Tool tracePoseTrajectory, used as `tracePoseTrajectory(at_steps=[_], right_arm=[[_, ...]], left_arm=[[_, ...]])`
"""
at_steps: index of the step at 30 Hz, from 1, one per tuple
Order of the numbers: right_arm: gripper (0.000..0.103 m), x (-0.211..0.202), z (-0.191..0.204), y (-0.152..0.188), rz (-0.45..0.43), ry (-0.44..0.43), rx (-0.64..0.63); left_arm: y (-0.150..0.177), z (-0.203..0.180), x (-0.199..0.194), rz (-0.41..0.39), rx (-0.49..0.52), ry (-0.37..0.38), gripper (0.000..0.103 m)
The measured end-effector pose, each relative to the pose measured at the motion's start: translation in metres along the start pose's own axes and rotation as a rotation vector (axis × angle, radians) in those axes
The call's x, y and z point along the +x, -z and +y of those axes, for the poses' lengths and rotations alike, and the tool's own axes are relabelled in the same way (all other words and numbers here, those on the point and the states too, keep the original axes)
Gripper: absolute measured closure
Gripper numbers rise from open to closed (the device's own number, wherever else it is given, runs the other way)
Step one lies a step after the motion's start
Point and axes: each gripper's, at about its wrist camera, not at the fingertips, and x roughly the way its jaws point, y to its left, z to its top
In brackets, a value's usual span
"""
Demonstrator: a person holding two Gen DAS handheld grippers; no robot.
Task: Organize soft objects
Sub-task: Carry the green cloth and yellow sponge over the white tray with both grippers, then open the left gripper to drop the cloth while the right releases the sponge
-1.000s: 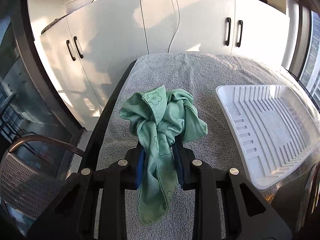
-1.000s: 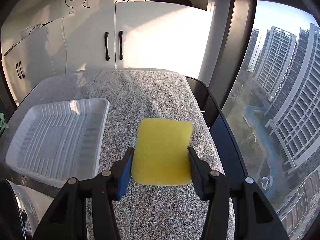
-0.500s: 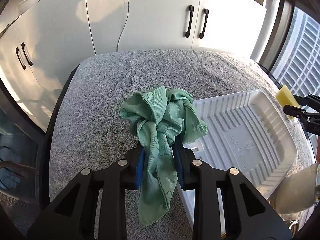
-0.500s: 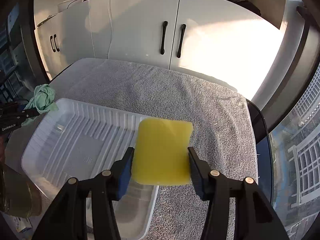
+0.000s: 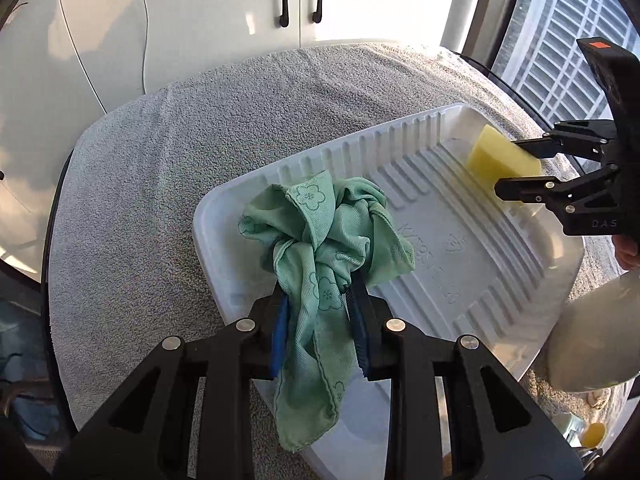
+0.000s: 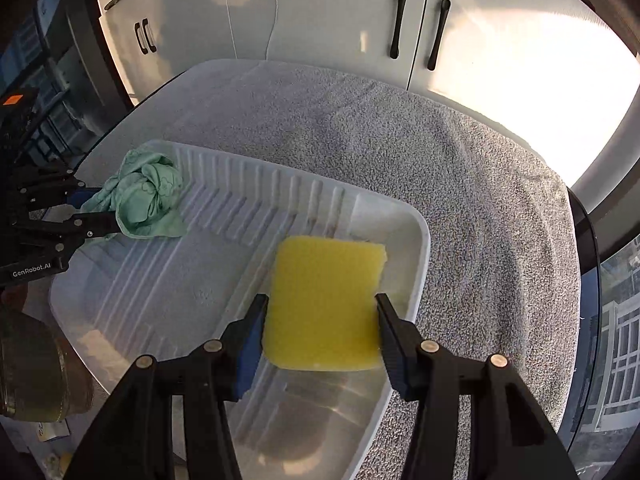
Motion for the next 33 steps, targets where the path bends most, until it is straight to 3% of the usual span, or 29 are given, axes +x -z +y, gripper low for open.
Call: tracePoseTrajectory(at_steps=[8,10,12,13,15,16,22,26,30,33], right_arm=[[0.049,0.007,0.003,0.003,0.029,-0.006,-0.008],[0.048,0.009,0.006,0.003,0.028,0.013,-0.028],[0.047,0.01,0.011,0.003,0.033,0.028,-0.049],[0.042,0.01,0.012,0.003,0.039,0.03,-0.059],[0.032,0.011,0.015,0.004,0.053,0.014,-0.073],[0.028,0.01,0.016,0.004,0.053,0.0,-0.075],[0.026,-0.005,0.014,0.003,0.005,-0.01,-0.059],[0.026,-0.019,0.0,0.005,-0.034,-0.026,0.023],[0.026,-0.026,-0.019,0.011,-0.05,-0.03,0.117],[0.026,-0.03,-0.033,0.018,-0.051,-0.027,0.182]], left_arm=[[0.004,-0.007,0.006,0.031,0.013,0.036,0.075],[0.004,-0.006,0.008,0.054,-0.006,0.074,0.069],[0.005,-0.005,0.006,0.045,-0.013,0.08,0.053],[0.005,-0.005,0.004,0.039,-0.016,0.082,0.047],[0.005,-0.004,0.001,0.029,-0.018,0.093,0.046],[0.005,-0.004,-0.002,0.023,-0.018,0.087,0.046],[0.004,0.001,-0.019,-0.02,-0.039,0.03,0.046],[0.008,0.007,-0.033,-0.077,-0.091,-0.014,0.046],[0.013,0.004,-0.04,-0.107,-0.076,-0.102,0.046],[0.02,0.007,-0.049,-0.13,-0.084,-0.123,0.046]])
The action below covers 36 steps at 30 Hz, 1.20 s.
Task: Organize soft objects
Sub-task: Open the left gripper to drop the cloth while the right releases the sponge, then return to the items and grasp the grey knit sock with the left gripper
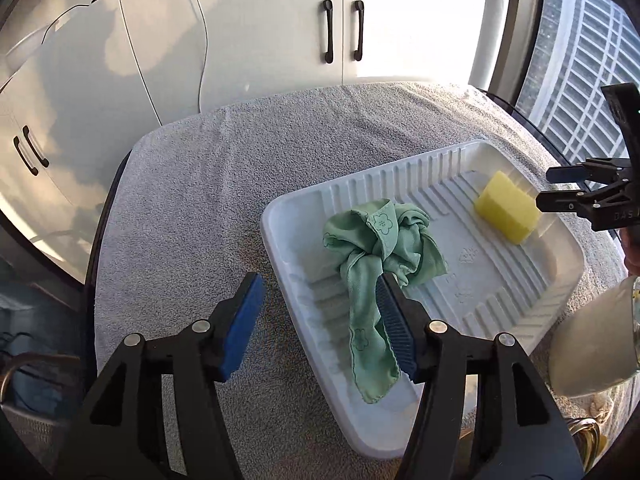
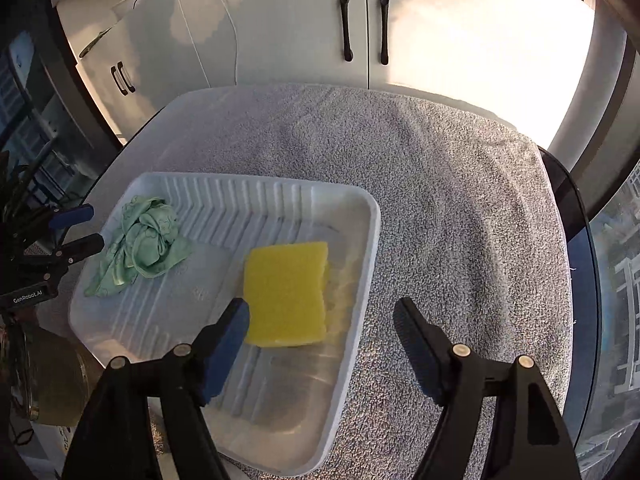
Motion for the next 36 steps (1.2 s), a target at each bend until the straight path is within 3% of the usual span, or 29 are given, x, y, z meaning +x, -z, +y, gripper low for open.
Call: tracePoseTrajectory(at_steps=[7,19,31,36], right_arm=[[0.026,-0.013,-0.037,0.023,-0.015,0.032,0.122],[0.026,-0.049,-0.073,0.083,-0.033,0.101,0.211],[0.026,-0.087,-0.068,0.162,-0.047,0.137,0.2],[0.026,-0.098,-0.061,0.194,-0.05,0.119,0.213]], left_arm=[[0.006,0.022,-0.02,-0.04,-0.076,-0.047,0.046],[0.044,0.073,-0.05,-0.056,-0.217,-0.112,0.046],[0.138,0.103,-0.089,-0.072,-0.352,-0.161,0.046],[0.176,0.102,-0.101,-0.063,-0.348,-0.194,0.046]])
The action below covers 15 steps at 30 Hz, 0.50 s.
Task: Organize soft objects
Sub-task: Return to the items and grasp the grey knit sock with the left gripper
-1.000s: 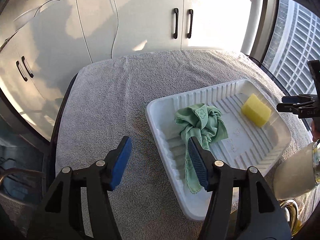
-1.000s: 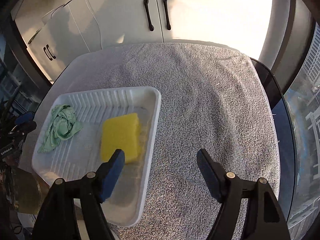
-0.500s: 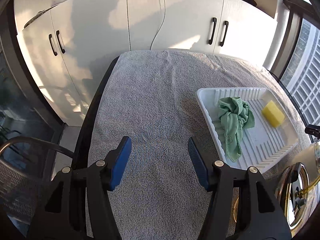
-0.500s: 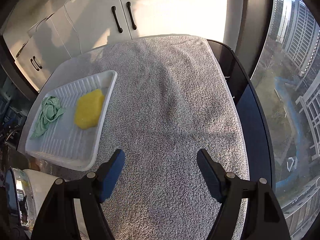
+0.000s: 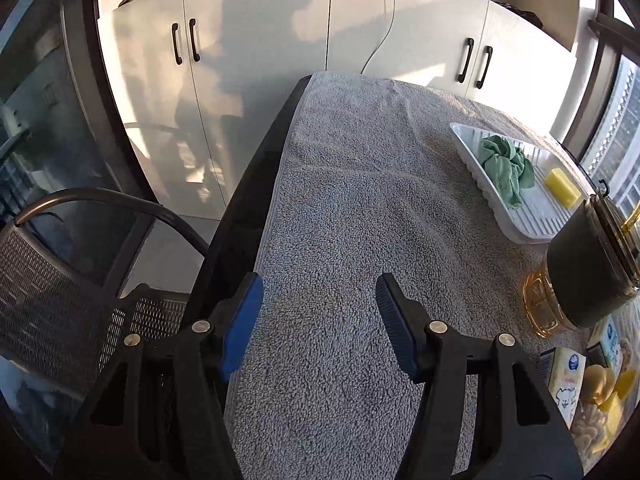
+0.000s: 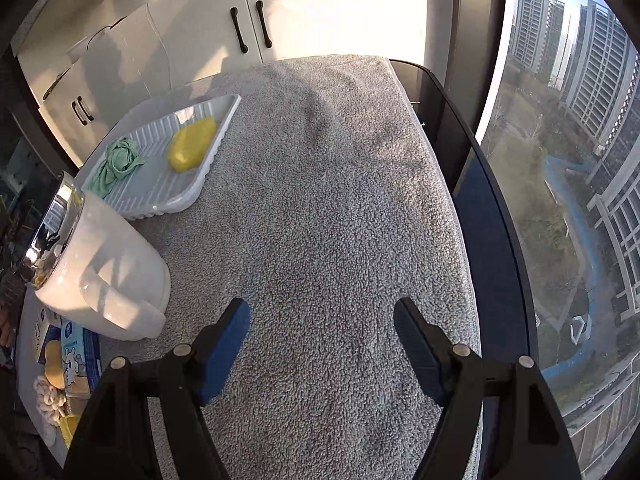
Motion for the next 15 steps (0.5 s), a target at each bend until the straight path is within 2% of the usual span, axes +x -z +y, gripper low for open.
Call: tracePoseTrajectory(at_steps=[4,10,15], right_arm=[[0.026,-0.014,0.001,0.023,-0.018,-0.038,0.036],[0.026,-0.035,0.016,0.059,-0.043,-0.03,0.024],[0.026,-0.052,0.034,0.092,-0.043,-0.036,0.006]], left_arm=[[0.028,0.006,-0.014,0.016,0.006,0.012,0.046],[0.069,0.0,-0.037,0.041,0.007,0.039,0.046],[0.099,-0.016,-0.057,0.067,0.065,0.048,0.046]])
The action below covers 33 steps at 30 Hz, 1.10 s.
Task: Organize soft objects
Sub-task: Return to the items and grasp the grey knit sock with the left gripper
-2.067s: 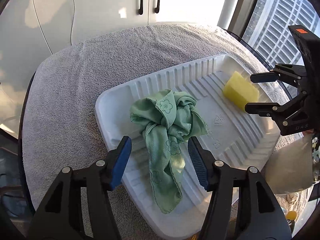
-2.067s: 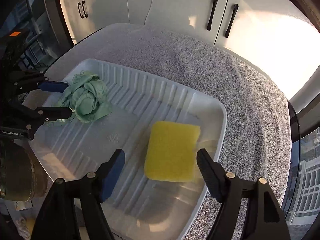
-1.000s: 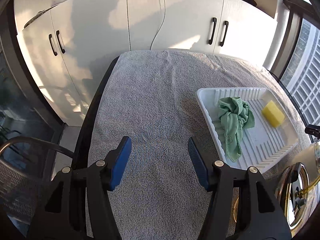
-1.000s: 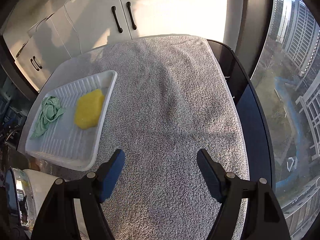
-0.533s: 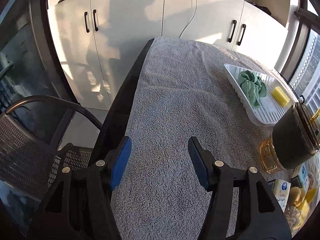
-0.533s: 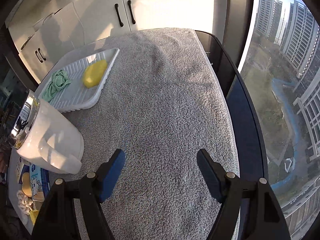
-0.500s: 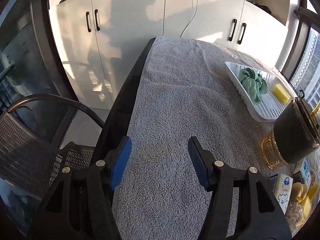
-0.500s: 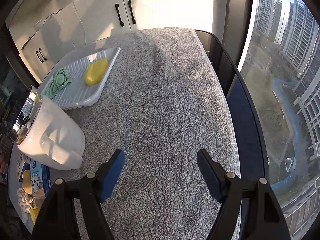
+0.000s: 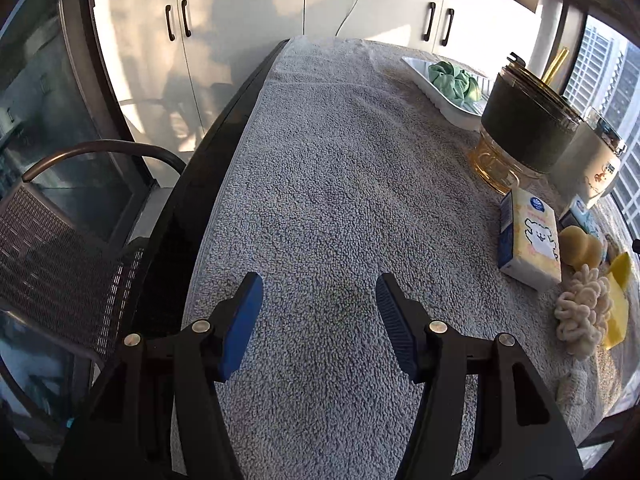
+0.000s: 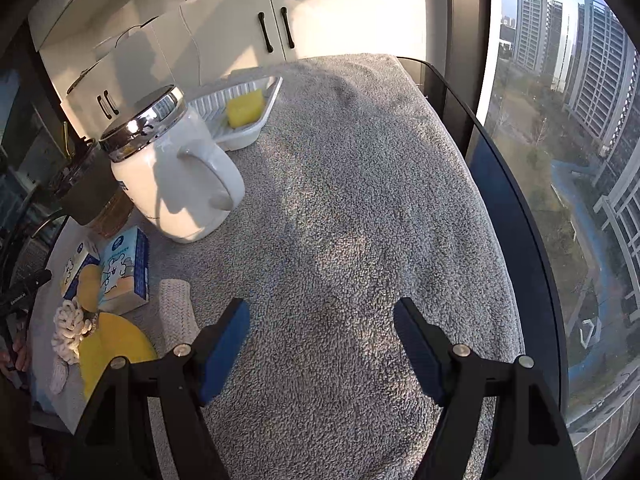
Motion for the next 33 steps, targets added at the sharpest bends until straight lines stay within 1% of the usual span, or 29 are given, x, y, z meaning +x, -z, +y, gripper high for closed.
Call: tracePoseTrajectory(at_steps=[2,6,9,12,15,19,21,24,26,29,31,33], right_arm=[[0.026,-0.006,0.007,0.013,0.007,-0.018,0.001],[0.026,-0.02,0.028,0.04,0.011,-0.033,-0.015],[0.026,-0.028,0.047,0.058,0.02,-0.051,-0.041],[0.026,-0.03,0.067,0.068,0.044,-0.059,-0.072],[0.026,-0.03,0.086,0.076,0.061,-0.07,-0.103],[0.026,-0.031,0.105,0.084,0.074,-0.107,-0.116],[0.026,-0.031,0.112,0.089,0.078,-0.121,-0.127],[0.026,-0.027,0.122,0.092,0.081,-0.118,-0.151],[0.026,-0.022,0.127,0.093,0.083,-0.103,-0.168],[0.026,-0.016,0.132,0.094,0.086,-0.106,-0.178],[0.025,-0.011,0.136,0.093,0.086,-0.104,-0.175],[0.024,-0.008,0.142,0.09,0.07,-0.083,-0.191]], left_arm=[[0.01,-0.013,-0.01,0.0,0.039,-0.002,0.046],[0.027,-0.043,-0.032,0.004,0.1,0.06,0.046],[0.038,-0.071,-0.043,-0.009,0.167,0.048,0.046],[0.043,-0.095,-0.053,-0.013,0.206,0.078,0.046],[0.042,-0.11,-0.066,-0.025,0.218,0.115,0.046],[0.037,-0.119,-0.077,-0.023,0.208,0.167,0.046],[0.035,-0.122,-0.08,-0.028,0.202,0.168,0.046],[0.038,-0.127,-0.081,-0.017,0.195,0.176,0.045],[0.04,-0.128,-0.078,0.005,0.193,0.187,0.045],[0.045,-0.132,-0.07,0.047,0.19,0.2,0.045],[0.048,-0.136,-0.065,0.065,0.19,0.193,0.045],[0.05,-0.139,-0.059,0.084,0.189,0.193,0.045]])
